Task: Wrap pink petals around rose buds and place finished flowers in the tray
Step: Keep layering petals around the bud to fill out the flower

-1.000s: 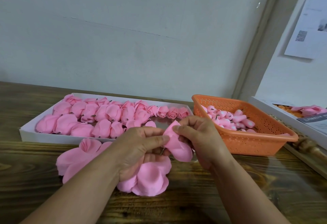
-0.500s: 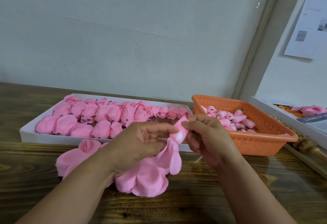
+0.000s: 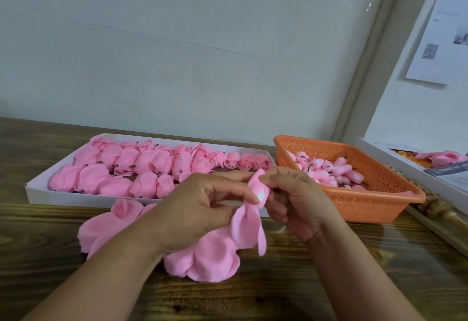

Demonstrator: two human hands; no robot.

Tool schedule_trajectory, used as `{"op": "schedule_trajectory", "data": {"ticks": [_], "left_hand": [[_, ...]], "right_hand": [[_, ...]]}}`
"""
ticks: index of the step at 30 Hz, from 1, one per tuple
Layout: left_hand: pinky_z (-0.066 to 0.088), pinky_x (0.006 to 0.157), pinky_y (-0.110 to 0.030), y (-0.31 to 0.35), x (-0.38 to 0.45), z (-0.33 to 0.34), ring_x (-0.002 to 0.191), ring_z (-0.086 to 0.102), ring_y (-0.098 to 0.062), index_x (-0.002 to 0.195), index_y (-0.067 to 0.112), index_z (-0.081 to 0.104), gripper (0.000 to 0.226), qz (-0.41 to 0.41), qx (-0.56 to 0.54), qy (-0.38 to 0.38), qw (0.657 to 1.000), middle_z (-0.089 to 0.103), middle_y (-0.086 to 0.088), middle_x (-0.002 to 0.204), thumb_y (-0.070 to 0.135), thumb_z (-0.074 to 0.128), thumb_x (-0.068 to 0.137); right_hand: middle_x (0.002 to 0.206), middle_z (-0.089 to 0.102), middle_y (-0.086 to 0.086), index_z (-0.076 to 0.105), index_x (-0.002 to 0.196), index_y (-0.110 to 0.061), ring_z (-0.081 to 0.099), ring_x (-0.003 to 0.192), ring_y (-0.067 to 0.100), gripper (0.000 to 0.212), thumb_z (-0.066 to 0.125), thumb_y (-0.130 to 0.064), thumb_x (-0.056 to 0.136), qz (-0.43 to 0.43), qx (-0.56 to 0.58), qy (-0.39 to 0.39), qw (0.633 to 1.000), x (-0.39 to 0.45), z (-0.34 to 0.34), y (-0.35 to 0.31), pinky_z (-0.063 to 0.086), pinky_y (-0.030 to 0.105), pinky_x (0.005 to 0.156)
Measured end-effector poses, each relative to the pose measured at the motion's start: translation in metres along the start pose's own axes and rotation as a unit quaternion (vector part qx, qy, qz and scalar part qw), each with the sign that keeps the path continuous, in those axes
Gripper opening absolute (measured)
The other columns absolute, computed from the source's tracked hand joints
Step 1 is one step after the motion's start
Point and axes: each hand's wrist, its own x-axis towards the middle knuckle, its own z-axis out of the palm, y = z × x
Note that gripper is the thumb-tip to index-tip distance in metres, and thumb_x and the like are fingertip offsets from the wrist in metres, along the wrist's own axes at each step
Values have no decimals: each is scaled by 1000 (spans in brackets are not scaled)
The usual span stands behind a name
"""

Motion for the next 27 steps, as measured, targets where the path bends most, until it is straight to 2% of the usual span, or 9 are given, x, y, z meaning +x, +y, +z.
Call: {"op": "schedule_trajectory", "data": {"ticks": [4,8,10,13,17,20,22,24,27], "left_hand": [[49,96,-24,3,-2,-8,123,53,0,97,24,77,40,-15,18,-57,998,54,27,134,-11,63,84],[47,100,-29,3,0,-4,125,53,-4,99,27,76,34,0,53,-84,995,52,26,137,2,72,78],[48,98,-27,1,1,-2,123,54,-4,92,25,78,26,8,43,-56,998,56,24,133,4,77,77],[50,87,-12,2,1,-4,116,55,6,80,28,79,12,-29,-33,10,999,60,29,123,28,71,72],[54,85,-21,2,0,-10,104,65,-6,78,28,79,12,-17,-4,43,999,70,13,110,20,74,70],[54,76,-18,2,0,-12,92,67,-2,73,30,78,28,-19,66,56,996,72,13,97,2,75,71],[53,76,-16,2,0,-10,88,67,-2,70,29,78,14,-17,41,62,997,73,12,93,18,79,61],[52,74,-15,2,1,-9,84,68,-3,72,25,78,19,-13,11,73,997,74,9,88,31,75,55],[53,69,-17,-1,3,-7,76,69,-9,70,23,77,13,-34,-21,116,992,74,2,79,26,72,59]], "right_hand": [[42,47,3,52,66,-2,31,27,7,9,58,-9,66,5,21,-2,1000,0,-1,-1,24,10,32],[42,48,3,59,59,-7,34,27,7,8,59,-9,67,12,23,-20,999,0,1,1,26,11,31],[43,48,3,60,57,-9,34,27,7,11,59,-9,68,15,16,-21,1000,0,0,1,25,11,31],[43,49,3,59,54,-9,33,27,7,14,60,-10,68,15,1,-28,999,-1,2,1,25,11,32],[42,48,3,54,62,-3,33,27,8,11,60,-9,68,5,-6,-28,1000,-2,3,1,25,11,32],[42,49,4,52,66,1,33,27,8,14,60,-10,68,-2,-9,-28,1000,-2,3,1,24,11,33],[42,49,4,55,64,-1,33,27,8,12,61,-10,68,-8,-20,-33,999,-3,3,1,25,12,33],[41,48,4,57,62,-3,33,28,9,13,61,-5,74,-25,-49,-32,998,-3,4,2,25,13,33],[40,47,4,61,59,-11,34,29,9,29,58,2,85,-71,-105,-20,992,-4,7,2,25,14,34]]}}
